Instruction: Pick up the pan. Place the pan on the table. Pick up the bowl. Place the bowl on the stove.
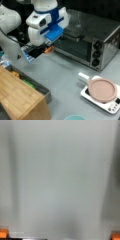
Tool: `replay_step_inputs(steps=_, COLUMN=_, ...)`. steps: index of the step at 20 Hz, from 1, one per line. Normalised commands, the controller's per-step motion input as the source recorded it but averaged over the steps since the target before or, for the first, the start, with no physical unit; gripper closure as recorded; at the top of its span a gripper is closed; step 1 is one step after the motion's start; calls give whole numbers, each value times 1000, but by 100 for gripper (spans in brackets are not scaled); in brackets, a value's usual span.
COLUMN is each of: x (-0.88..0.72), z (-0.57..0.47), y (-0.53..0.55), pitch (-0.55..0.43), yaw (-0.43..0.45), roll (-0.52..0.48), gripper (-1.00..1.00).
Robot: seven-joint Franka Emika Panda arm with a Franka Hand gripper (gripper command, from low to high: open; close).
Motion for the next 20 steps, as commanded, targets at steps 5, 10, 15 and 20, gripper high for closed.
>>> replay_step_inputs(steps=5, x=477, z=-17, y=216, pitch=80, yaw=-74, roll=115, gripper=-100)
replay_step_inputs(steps=10, x=474, z=-67, y=140, pitch=114, yaw=-64, roll=148, gripper=-100)
replay_step_inputs(steps=15, x=402, z=37, y=106, pitch=136, yaw=-74, roll=152, gripper=-100)
replay_step_inputs(steps=20, x=348, z=49, y=128, pitch=117, yaw=-104, roll=127, gripper=-100)
